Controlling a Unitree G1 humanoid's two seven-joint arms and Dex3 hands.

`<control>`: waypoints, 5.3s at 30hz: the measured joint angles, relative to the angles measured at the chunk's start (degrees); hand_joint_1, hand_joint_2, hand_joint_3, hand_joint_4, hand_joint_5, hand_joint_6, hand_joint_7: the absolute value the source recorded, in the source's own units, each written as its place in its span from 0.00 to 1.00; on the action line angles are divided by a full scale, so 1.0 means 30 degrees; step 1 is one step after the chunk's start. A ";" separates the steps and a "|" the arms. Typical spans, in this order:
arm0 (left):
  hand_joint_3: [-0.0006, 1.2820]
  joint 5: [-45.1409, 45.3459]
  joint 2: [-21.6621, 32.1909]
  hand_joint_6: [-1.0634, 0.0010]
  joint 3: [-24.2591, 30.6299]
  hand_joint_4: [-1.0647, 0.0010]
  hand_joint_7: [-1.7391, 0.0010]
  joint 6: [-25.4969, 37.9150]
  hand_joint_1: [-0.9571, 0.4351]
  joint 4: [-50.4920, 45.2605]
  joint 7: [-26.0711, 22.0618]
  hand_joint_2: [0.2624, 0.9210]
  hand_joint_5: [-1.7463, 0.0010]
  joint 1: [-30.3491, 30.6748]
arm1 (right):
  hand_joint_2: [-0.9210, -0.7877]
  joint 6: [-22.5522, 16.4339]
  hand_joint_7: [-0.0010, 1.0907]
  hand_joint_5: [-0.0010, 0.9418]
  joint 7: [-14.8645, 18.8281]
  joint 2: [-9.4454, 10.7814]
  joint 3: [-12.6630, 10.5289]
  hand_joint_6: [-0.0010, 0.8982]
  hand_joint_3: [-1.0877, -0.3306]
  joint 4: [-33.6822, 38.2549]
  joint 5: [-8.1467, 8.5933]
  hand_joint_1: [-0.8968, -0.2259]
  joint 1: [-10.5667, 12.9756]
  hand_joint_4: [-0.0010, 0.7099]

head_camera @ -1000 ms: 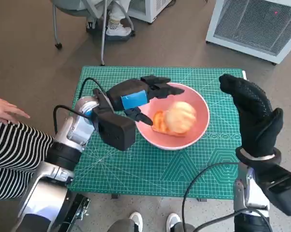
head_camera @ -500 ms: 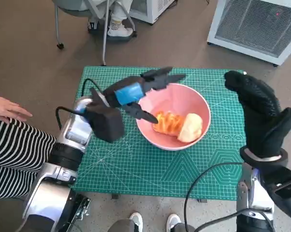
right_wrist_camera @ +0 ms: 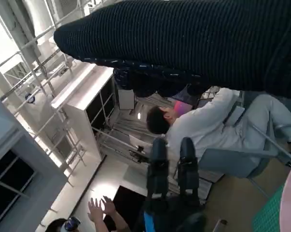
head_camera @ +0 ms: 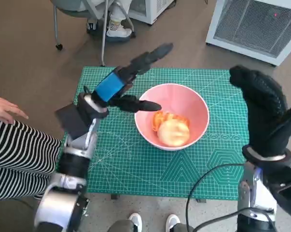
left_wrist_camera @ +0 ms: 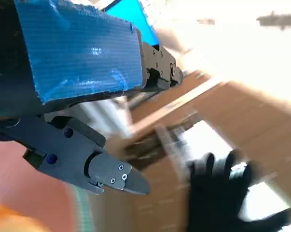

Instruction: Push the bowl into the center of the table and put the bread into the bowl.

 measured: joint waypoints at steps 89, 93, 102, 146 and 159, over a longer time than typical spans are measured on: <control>0.24 -0.2665 -0.2597 0.90 0.2589 0.90 0.88 0.0155 0.22 -0.3898 -0.0276 1.00 1.00 0.3816 | 0.00 0.0443 0.37 0.00 0.0041 0.0103 0.1062 0.07 0.54 0.1886 -0.0633 0.32 -0.2355 0.22; 0.23 -0.2838 -0.2601 0.90 0.2601 0.90 0.88 0.0155 0.22 -0.3896 -0.0396 1.00 1.00 0.3816 | 0.00 0.0286 0.37 0.01 0.0065 0.0103 0.1059 0.07 0.54 0.2086 -0.0636 0.32 -0.2355 0.22; 0.18 -0.3092 -0.2599 0.89 0.2678 0.88 0.89 0.0158 0.27 -0.3845 -0.0598 1.00 1.00 0.3816 | 0.00 -0.0088 0.37 0.00 0.0177 0.0102 0.1055 0.07 0.54 0.2417 -0.0635 0.32 -0.2357 0.22; 0.12 -0.1433 -0.2696 0.85 0.2529 0.82 0.91 -0.1227 0.55 -0.3129 0.1203 1.00 0.99 0.3821 | 0.00 -0.1345 0.37 0.00 0.0809 0.0052 0.0832 0.08 0.54 0.3817 -0.0511 0.33 -0.2371 0.22; 0.12 -0.1384 -0.2694 0.86 0.2520 0.82 0.91 -0.1658 0.55 -0.2745 0.1236 1.00 1.00 0.3820 | 0.00 -0.1551 0.37 0.00 0.0862 0.0055 0.0811 0.08 0.54 0.4245 -0.0506 0.33 -0.2408 0.22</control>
